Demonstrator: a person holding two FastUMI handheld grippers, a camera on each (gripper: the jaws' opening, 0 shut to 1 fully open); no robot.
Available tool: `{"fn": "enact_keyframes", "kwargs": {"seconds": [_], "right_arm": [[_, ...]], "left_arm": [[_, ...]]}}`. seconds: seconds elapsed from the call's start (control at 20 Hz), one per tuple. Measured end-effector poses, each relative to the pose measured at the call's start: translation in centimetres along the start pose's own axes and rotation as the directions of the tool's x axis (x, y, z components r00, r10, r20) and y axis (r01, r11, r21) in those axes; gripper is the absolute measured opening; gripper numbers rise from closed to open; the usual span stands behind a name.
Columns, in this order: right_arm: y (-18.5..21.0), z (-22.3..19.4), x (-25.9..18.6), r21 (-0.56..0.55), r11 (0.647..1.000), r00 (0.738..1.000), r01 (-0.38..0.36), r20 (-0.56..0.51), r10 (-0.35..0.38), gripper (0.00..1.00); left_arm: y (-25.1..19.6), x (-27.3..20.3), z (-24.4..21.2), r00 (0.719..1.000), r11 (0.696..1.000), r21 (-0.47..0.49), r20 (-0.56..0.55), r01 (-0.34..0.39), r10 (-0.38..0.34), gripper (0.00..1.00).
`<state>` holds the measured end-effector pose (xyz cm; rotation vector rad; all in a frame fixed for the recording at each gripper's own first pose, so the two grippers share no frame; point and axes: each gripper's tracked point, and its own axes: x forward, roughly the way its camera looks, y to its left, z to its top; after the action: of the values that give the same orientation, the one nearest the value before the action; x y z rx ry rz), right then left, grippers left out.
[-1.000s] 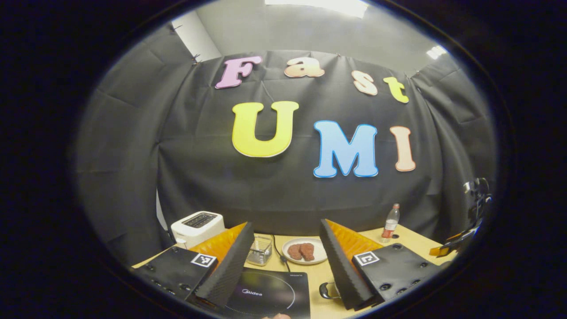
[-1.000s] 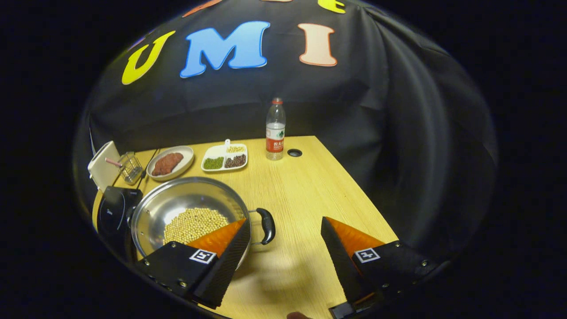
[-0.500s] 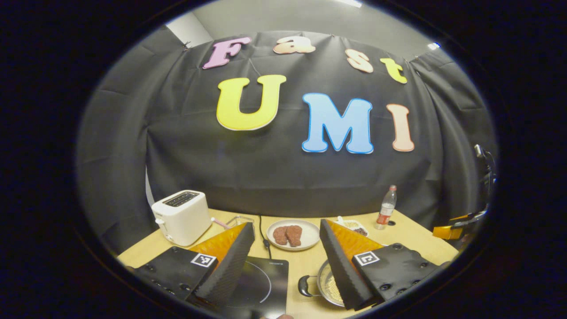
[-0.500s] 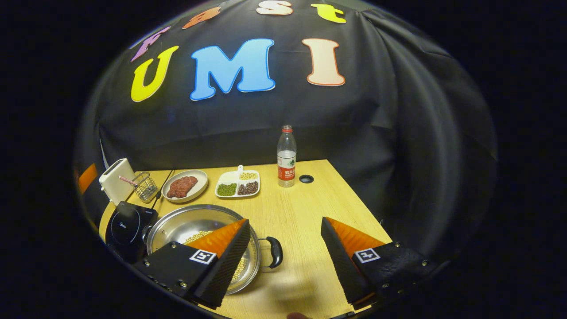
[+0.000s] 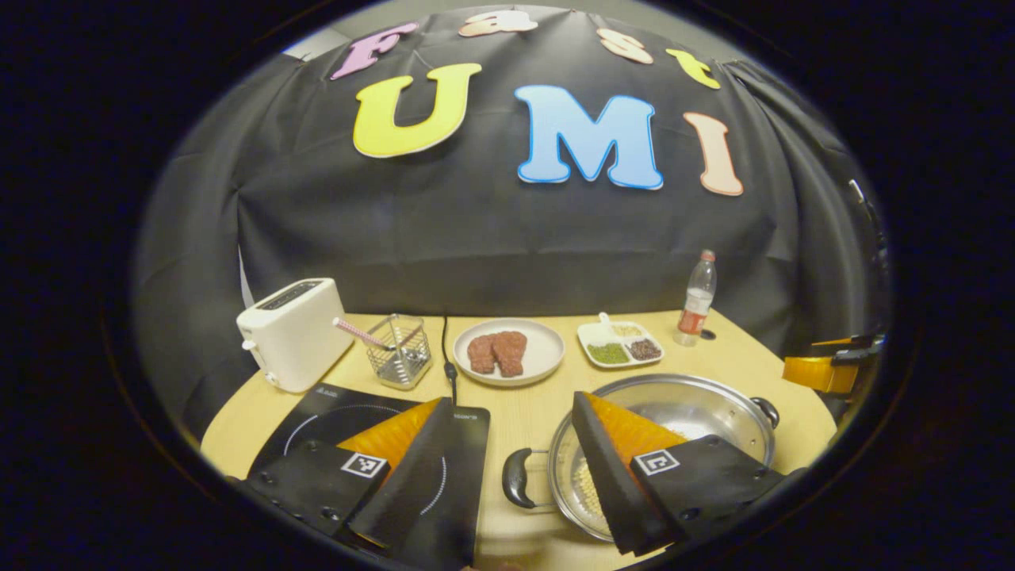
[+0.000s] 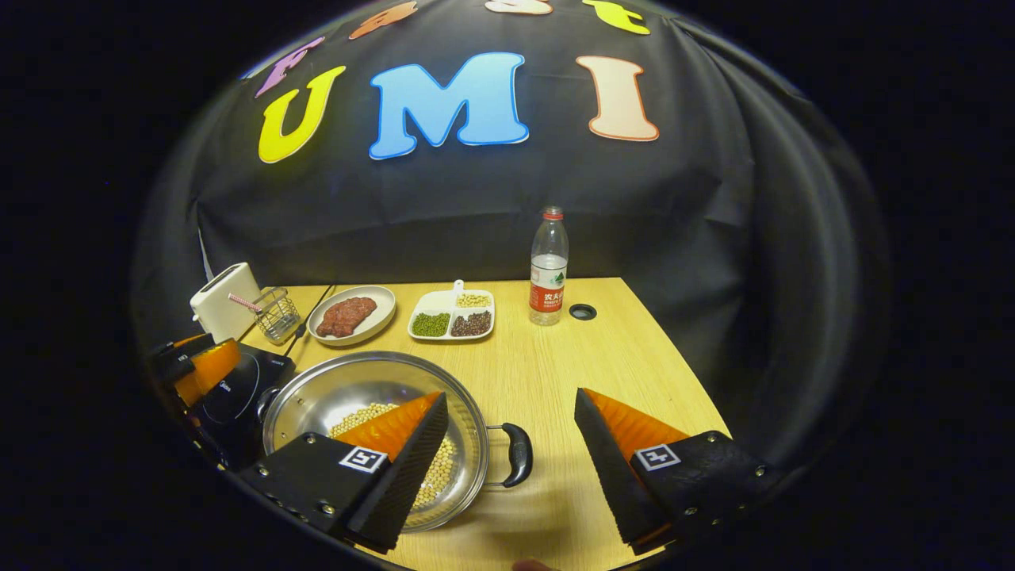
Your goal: First push the handle of the pot to place it horizontally, then grasp the pot with both hands and set it on the induction cooktop.
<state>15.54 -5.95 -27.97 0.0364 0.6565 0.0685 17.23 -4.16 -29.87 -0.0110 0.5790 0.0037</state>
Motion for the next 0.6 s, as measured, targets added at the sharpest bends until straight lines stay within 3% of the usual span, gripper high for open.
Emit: {"fn": "enact_keyframes", "kwargs": {"seconds": [0.6], "right_arm": [[0.7,-3.3,2.2,-0.028,0.999,0.994,-0.024,-0.104,0.021,0.98]], "left_arm": [[-1.8,3.6,-7.4,0.982,0.999,0.018,-0.184,0.033,-0.029,0.98]]}}
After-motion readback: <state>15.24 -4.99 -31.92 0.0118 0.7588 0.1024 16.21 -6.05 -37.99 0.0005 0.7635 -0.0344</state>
